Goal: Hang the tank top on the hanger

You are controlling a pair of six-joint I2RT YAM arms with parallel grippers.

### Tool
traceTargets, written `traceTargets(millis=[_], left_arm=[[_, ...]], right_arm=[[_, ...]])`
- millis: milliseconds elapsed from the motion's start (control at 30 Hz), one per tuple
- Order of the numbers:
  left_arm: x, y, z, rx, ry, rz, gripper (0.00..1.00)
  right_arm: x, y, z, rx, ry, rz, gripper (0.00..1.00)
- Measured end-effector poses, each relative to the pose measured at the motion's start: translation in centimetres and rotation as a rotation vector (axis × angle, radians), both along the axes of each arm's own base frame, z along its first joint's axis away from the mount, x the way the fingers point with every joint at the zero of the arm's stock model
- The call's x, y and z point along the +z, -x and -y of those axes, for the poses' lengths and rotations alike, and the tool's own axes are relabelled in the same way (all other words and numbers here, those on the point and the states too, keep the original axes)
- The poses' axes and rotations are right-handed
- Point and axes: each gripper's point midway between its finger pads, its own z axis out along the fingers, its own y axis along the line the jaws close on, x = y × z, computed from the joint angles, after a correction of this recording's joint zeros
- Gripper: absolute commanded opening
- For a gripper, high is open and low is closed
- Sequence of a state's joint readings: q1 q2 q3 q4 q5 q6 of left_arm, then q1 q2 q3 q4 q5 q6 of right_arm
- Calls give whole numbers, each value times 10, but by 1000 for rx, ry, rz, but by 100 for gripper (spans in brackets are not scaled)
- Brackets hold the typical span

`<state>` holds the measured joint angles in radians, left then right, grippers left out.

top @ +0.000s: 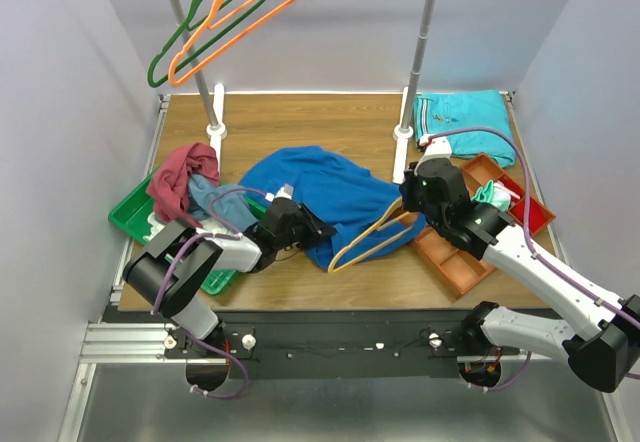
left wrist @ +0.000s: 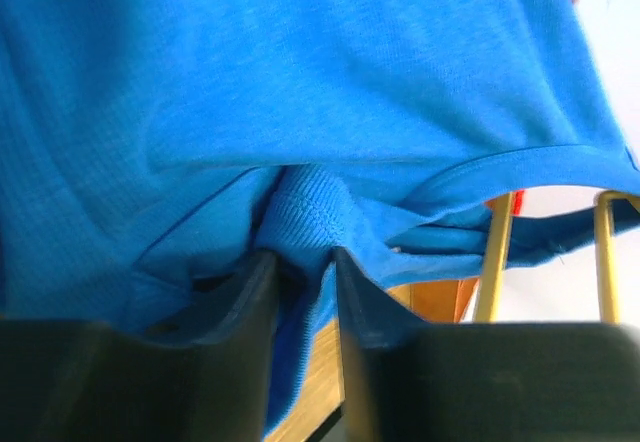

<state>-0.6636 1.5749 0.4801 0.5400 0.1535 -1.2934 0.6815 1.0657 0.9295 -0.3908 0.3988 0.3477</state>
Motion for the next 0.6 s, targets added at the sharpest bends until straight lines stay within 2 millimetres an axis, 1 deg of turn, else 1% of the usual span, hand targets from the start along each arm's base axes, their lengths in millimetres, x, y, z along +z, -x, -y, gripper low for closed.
traceTargets(millis=[33,67,167,233,367,533,600], left_arm=[[2,-1,1,0,7,8,15],[4,-2,2,2,16,15,8],[14,-7,6,-4,40,62,0],[20,-8,6,-8,62,97,0],[21,-2,3,-23,65,121,0],[25,15,-5,-56,79,161,0],[30,24,-12,-68,81,192,0]], right_arm=[[0,0,0,-4,-1,0,1],[0,0,1,-10,-3,1,1],[1,-2,5,-52,-9,2,1],[4,-5,9,-96,-14,5,1],[8,-12,17,-197,-28,9,1],[13,-16,29,-296,-23,19,1],[15,-18,33,-334,-18,22,1]])
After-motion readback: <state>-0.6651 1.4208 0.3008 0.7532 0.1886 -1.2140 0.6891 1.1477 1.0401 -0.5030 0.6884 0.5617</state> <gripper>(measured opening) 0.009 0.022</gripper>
